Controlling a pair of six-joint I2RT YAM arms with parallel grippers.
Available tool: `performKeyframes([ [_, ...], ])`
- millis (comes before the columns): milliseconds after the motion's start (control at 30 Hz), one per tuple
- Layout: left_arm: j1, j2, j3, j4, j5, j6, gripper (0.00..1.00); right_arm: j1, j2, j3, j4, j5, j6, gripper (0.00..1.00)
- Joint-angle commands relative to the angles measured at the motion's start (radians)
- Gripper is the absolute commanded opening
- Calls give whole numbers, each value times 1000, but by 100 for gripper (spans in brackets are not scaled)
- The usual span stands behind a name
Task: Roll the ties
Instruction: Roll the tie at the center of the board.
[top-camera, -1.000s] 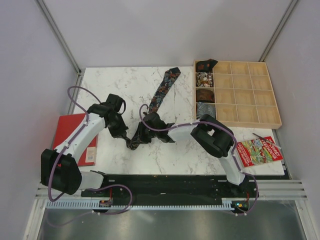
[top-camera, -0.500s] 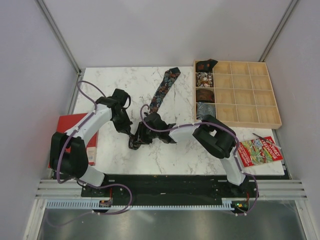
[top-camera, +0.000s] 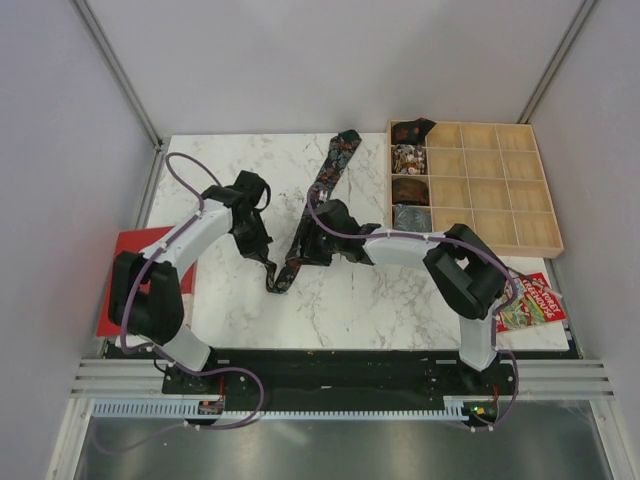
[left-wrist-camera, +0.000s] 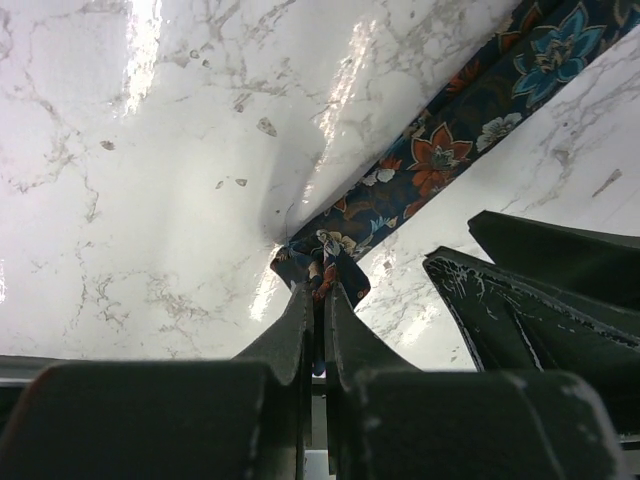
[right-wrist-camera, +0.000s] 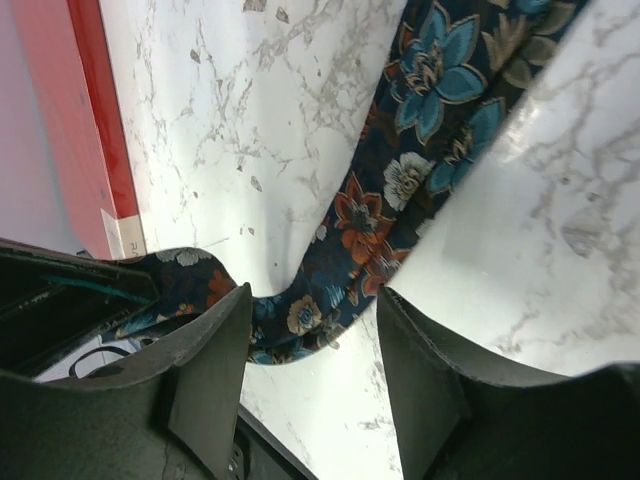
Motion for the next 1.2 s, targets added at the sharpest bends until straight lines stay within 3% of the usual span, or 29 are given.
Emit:
performKeyframes([
  [0,-24,21,68,14,-1,24,2,-25,-95,-49,-62,32,-48,61],
  [367,-92,145,152,26,-50,-21,2,-45,-250,-214,-44,12,-116,64],
  [900,-109,282,208,55,-102,-81,2,-19,-239,-285,50,-43,-122,69],
  [1167,-127,224,221,78,-73,-65,47,-6,-228,-285,61,-46,-117,73],
])
